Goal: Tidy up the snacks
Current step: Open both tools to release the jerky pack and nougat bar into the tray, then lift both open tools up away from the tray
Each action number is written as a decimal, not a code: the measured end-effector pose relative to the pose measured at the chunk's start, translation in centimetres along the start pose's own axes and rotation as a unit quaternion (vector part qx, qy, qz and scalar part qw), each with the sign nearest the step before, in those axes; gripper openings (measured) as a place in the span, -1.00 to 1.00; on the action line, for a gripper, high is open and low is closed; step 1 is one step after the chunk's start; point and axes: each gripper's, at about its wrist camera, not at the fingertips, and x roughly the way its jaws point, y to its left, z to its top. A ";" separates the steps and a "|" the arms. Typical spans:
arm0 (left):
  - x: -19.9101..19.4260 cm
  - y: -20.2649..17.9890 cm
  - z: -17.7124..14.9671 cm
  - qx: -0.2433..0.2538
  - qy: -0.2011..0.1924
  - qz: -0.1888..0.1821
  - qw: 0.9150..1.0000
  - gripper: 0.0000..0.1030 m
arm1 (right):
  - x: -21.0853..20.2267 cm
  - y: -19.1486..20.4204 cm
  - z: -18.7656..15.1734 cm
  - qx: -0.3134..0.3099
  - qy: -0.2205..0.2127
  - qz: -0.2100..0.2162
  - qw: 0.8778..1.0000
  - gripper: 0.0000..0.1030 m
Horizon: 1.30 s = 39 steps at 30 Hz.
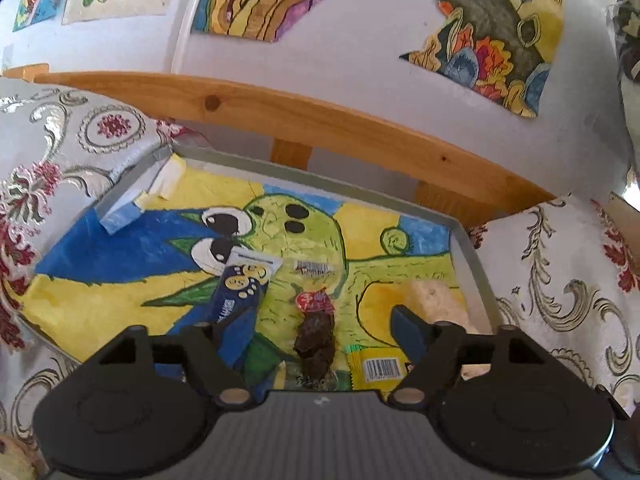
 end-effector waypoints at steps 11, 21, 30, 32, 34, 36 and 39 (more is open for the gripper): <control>-4.8 1.3 0.5 -0.006 -0.039 0.019 0.999 0.98 | -3.9 -1.6 1.2 0.033 -0.025 -0.021 0.999 0.98; -9.7 2.1 0.4 0.010 -0.066 0.029 0.997 0.99 | -9.9 -1.4 2.7 0.022 -0.079 -0.020 0.996 0.98; -13.2 2.5 -0.5 0.021 -0.080 0.027 0.996 0.99 | -14.7 -1.4 2.6 0.026 -0.106 -0.023 0.994 0.99; -13.9 2.7 -0.7 0.021 -0.080 0.028 0.996 0.99 | -15.7 -1.4 2.5 0.027 -0.111 -0.024 0.993 0.99; -14.7 3.0 -1.1 0.019 -0.083 0.032 0.996 0.99 | -16.5 -1.3 2.3 0.027 -0.115 -0.025 0.993 0.99; -15.5 3.3 -1.7 0.013 -0.091 0.037 0.995 0.99 | -17.3 -1.2 2.2 0.026 -0.117 -0.024 0.993 0.99; -16.4 3.7 -2.5 0.008 -0.093 0.040 0.995 0.99 | -18.5 -1.0 1.9 0.024 -0.118 -0.021 0.992 0.99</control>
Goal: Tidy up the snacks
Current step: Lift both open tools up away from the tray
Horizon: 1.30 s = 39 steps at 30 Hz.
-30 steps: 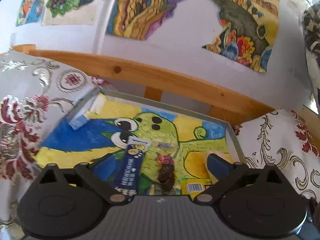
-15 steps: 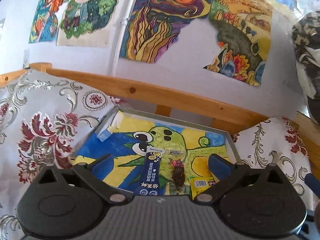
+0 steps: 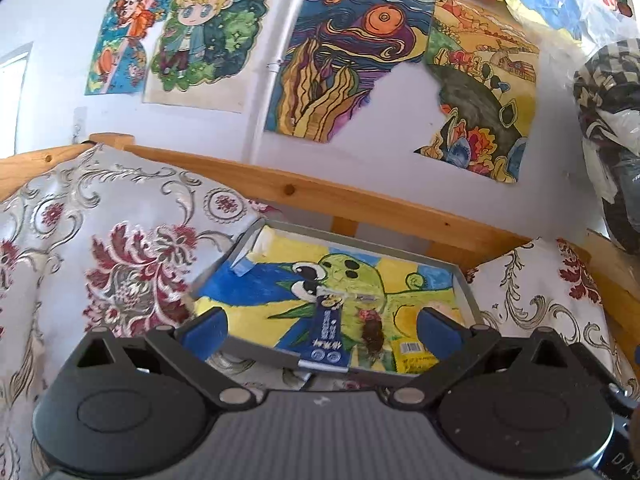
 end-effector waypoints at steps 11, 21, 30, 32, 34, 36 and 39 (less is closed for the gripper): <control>-2.7 1.9 -1.7 -0.004 0.005 -0.001 1.000 0.99 | -4.1 0.6 -0.5 -0.017 0.005 0.009 1.000 0.99; -4.9 3.6 -2.9 0.001 0.011 -0.002 1.000 0.99 | -7.1 1.0 -1.2 -0.024 0.022 0.013 0.999 0.99; -6.3 5.4 -4.2 -0.009 0.027 -0.002 1.000 0.99 | -9.1 2.0 -1.7 -0.029 0.042 0.023 0.998 0.99; -6.5 5.7 -4.5 -0.010 0.030 -0.001 1.000 0.99 | -9.4 2.3 -1.9 -0.032 0.050 0.024 0.998 0.99; -6.6 6.2 -4.9 -0.011 0.033 0.000 0.999 0.99 | -9.8 2.6 -2.1 -0.035 0.055 0.027 0.997 0.99; -6.7 6.6 -5.2 -0.011 0.036 0.001 0.999 0.99 | -10.1 2.9 -2.2 -0.036 0.061 0.030 0.997 0.99; -6.7 7.1 -5.7 -0.011 0.041 0.003 0.999 0.99 | -10.4 3.2 -2.4 -0.031 0.072 0.035 0.996 0.99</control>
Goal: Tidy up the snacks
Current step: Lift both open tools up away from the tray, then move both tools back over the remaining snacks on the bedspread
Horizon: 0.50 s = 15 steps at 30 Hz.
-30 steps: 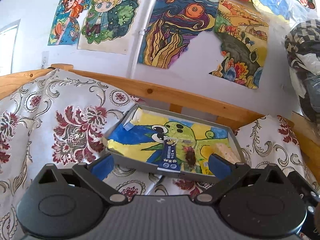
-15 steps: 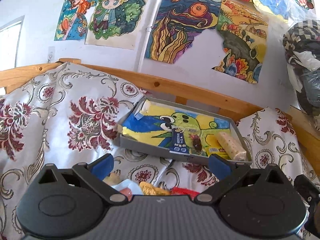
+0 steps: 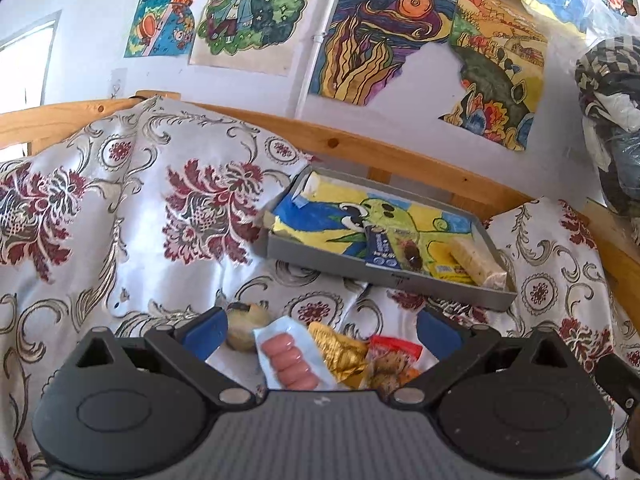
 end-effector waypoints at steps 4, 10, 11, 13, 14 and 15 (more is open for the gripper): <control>0.1 0.6 -0.7 0.004 0.008 0.002 1.000 0.99 | 0.1 0.4 -0.4 0.004 0.024 0.007 1.000 0.99; 0.2 1.2 -2.0 0.014 0.028 0.000 1.000 0.99 | 1.6 0.7 -1.2 0.021 0.094 0.021 0.995 0.99; 0.2 1.2 -2.2 0.017 0.032 0.000 0.999 0.99 | 1.9 0.7 -1.3 0.024 0.106 0.021 0.994 0.99; 0.4 1.4 -2.6 0.021 0.042 -0.002 0.999 0.99 | 2.3 0.7 -1.6 0.027 0.122 0.019 0.992 0.99; 0.5 1.4 -2.7 0.022 0.046 -0.002 0.999 0.99 | 2.5 0.7 -1.7 0.028 0.129 0.018 0.991 0.99; 0.6 1.4 -2.9 0.024 0.051 -0.004 0.998 0.99 | 2.7 0.7 -1.8 0.029 0.136 0.017 0.990 0.99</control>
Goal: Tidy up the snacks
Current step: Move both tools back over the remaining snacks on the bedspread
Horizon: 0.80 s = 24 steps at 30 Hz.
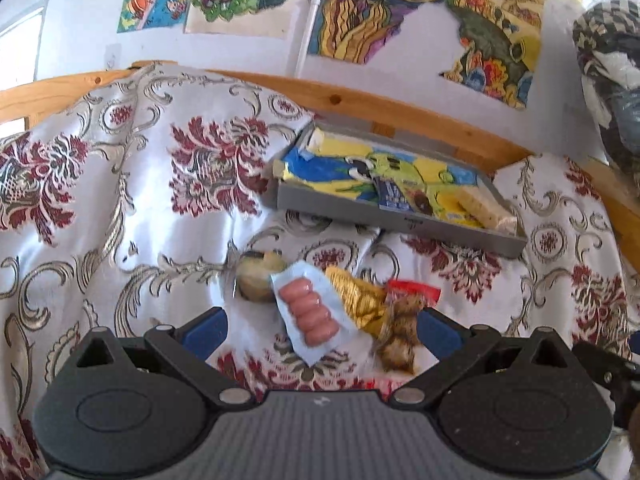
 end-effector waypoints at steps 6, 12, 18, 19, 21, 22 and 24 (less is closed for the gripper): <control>0.6 -0.1 -1.1 0.020 0.027 -0.003 0.999 0.99 | 1.6 0.2 -0.3 -0.002 0.044 -0.009 0.999 0.99; 1.1 0.1 -1.9 0.034 0.047 0.003 0.998 0.99 | 3.0 0.5 -0.6 -0.011 0.078 -0.017 0.997 0.99; 1.6 0.7 -2.5 0.030 0.067 0.007 0.997 0.99 | 4.0 0.7 -0.8 -0.016 0.104 -0.022 0.994 0.99; 1.7 0.8 -2.6 0.031 0.068 0.008 0.997 0.99 | 4.0 0.7 -0.8 -0.016 0.106 -0.023 0.994 0.99; 1.6 1.0 -2.8 0.030 0.070 0.010 0.997 0.99 | 4.2 0.8 -0.8 -0.016 0.111 -0.023 0.993 0.99; 1.6 1.0 -2.9 0.030 0.069 0.011 0.997 0.99 | 4.3 0.8 -0.9 -0.016 0.113 -0.023 0.993 0.99; 1.5 1.1 -3.0 0.031 0.069 0.009 0.997 0.99 | 4.5 0.8 -0.9 -0.016 0.117 -0.023 0.993 0.99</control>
